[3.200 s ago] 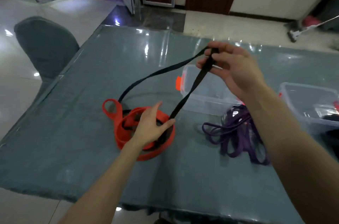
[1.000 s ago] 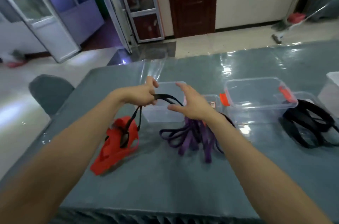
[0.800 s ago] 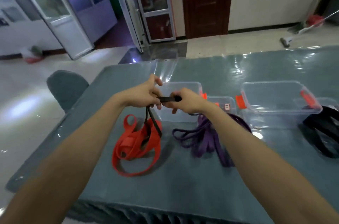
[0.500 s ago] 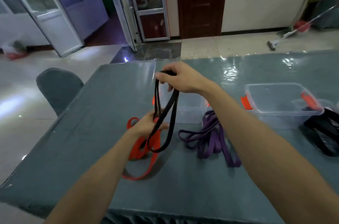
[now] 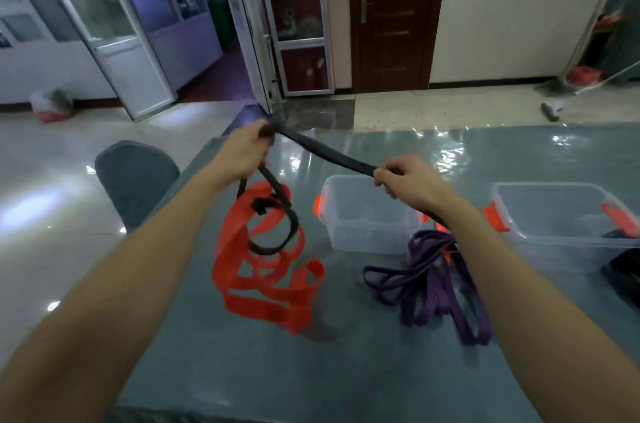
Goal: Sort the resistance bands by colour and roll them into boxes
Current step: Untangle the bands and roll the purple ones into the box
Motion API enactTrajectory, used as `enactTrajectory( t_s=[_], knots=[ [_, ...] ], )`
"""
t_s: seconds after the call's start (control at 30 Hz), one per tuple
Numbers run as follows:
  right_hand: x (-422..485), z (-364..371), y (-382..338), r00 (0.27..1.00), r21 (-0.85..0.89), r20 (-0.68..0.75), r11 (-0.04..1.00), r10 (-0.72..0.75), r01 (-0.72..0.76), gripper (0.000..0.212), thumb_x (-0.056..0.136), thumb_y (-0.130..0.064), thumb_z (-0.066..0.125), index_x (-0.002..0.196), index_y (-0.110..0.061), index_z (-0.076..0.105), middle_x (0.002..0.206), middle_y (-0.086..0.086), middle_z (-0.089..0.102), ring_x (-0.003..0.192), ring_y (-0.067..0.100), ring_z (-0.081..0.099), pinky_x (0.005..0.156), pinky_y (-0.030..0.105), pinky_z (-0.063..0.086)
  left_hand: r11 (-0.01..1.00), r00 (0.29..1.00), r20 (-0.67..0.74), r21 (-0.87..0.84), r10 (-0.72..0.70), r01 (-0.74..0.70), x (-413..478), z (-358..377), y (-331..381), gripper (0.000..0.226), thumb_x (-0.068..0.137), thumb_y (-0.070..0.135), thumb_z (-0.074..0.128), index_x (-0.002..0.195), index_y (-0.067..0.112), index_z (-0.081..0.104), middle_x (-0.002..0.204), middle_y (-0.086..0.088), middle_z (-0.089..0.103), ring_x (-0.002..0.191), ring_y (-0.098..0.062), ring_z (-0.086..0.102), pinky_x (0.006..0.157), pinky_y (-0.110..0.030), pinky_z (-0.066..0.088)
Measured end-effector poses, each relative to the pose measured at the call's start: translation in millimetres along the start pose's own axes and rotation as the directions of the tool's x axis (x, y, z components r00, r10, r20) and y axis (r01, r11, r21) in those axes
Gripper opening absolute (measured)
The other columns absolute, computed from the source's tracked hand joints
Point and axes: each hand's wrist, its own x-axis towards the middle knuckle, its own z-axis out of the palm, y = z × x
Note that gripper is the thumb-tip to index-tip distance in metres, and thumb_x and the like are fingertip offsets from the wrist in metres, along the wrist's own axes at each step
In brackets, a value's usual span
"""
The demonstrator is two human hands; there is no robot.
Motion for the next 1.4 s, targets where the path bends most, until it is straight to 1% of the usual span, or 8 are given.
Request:
enactTrajectory(
  t_s=[0.13, 0.27, 0.5, 0.67, 0.8, 1.03, 1.17, 1.4],
  knots=[
    [3.1, 24.9, -3.8, 0.979, -0.113, 0.203, 0.993, -0.007, 0.031, 0.054, 0.091, -0.05, 0.08, 0.134, -0.022, 0.064, 0.116, -0.014, 0.072, 0.108, 0.015, 0.071, 0.089, 0.031, 0.057, 0.987, 0.992, 0.065, 0.113, 0.104, -0.111, -9.5, -15.0, 21.8, 0.034, 0.104, -0.001, 0.047, 0.085, 0.026, 0.055, 0.074, 0.002, 0.058, 0.069, -0.024, 0.063, 0.061, -0.026, 0.053],
    [7.3, 47.3, -37.6, 0.963, 0.26, 0.225, 0.962, -0.147, 0.087, 0.109, 0.076, -0.061, 0.09, 0.164, -0.025, 0.036, 0.153, -0.015, 0.053, 0.136, 0.006, 0.055, 0.112, 0.033, 0.047, 0.957, 0.981, 0.072, 0.22, 0.179, -0.191, -16.6, -3.5, 41.8, 0.021, 0.101, 0.0, 0.058, 0.107, 0.019, 0.05, 0.087, -0.004, 0.064, 0.081, -0.026, 0.058, 0.061, -0.019, 0.039],
    [12.3, 45.5, -62.0, 0.935, 0.342, 0.248, 0.926, -0.253, 0.16, 0.022, 0.101, -0.034, 0.073, 0.116, -0.018, 0.075, 0.107, 0.001, 0.082, 0.105, 0.014, 0.077, 0.108, 0.051, 0.055, 0.954, 0.941, -0.16, 0.016, 0.299, -0.3, -17.2, -12.2, 50.7, 0.038, 0.089, 0.005, 0.077, 0.113, 0.023, 0.053, 0.066, 0.013, 0.064, 0.059, -0.001, 0.056, 0.061, -0.012, 0.041],
    [13.3, 34.5, -44.5, 0.951, 0.516, 0.209, 0.852, -0.226, 0.089, 0.033, 0.097, -0.024, 0.076, 0.123, -0.005, 0.068, 0.115, 0.009, 0.081, 0.107, 0.023, 0.079, 0.108, 0.051, 0.056, 0.975, 0.991, -0.011, -0.178, 0.134, -0.134, -26.2, 25.8, 19.9, 0.03, 0.094, 0.015, 0.084, 0.114, 0.016, 0.062, 0.069, 0.001, 0.063, 0.061, -0.014, 0.052, 0.066, -0.031, 0.043],
    [1.8, 57.3, -35.0, 0.942, 0.351, 0.313, 0.936, -0.122, 0.004, 0.072, 0.073, -0.057, 0.093, 0.131, -0.026, 0.063, 0.115, -0.002, 0.078, 0.098, 0.016, 0.079, 0.093, 0.041, 0.063, 0.949, 0.978, -0.151, -0.258, 0.144, -0.18, -12.0, 26.7, 38.7, 0.039, 0.084, 0.008, 0.081, 0.109, 0.03, 0.062, 0.061, 0.012, 0.065, 0.057, -0.004, 0.056, 0.061, -0.015, 0.046],
    [3.7, 82.6, -26.9, 0.966, 0.37, 0.239, 0.929, -0.099, 0.004, 0.027, 0.096, -0.03, 0.08, 0.104, -0.005, 0.075, 0.09, 0.011, 0.081, 0.088, 0.023, 0.08, 0.09, 0.041, 0.058, 0.973, 0.966, -0.127, 0.077, 0.225, -0.217, 5.7, -16.9, 51.8, 0.032, 0.076, 0.007, 0.085, 0.094, 0.029, 0.069, 0.054, 0.02, 0.063, 0.049, 0.003, 0.053, 0.061, -0.017, 0.043],
    [14.1, 47.1, -37.6, 0.991, 0.408, 0.087, 0.911, -0.101, 0.057, 0.023, 0.089, -0.026, 0.086, 0.097, -0.007, 0.076, 0.069, 0.003, 0.066, 0.067, 0.019, 0.064, 0.076, 0.035, 0.053, 0.971, 0.949, 0.301, 0.181, 0.095, -0.155, 0.6, -54.3, 26.3, 0.034, 0.073, 0.043, 0.099, 0.099, 0.039, 0.077, 0.064, 0.021, 0.067, 0.059, 0.003, 0.062, 0.063, -0.015, 0.046],
    [14.1, -1.5, -82.8, 0.975, 0.398, -0.007, 0.894, -0.224, 0.208, 0.021, 0.09, -0.023, 0.086, 0.093, -0.008, 0.071, 0.069, 0.003, 0.045, 0.062, 0.021, 0.042, 0.058, 0.033, 0.04, 0.818, 0.915, 0.235, -0.556, 0.327, -0.149, -7.2, -49.6, 39.3, 0.055, 0.071, 0.054, 0.097, 0.099, 0.012, 0.076, 0.077, -0.002, 0.07, 0.071, -0.018, 0.069, 0.083, -0.037, 0.064]
  ],
)
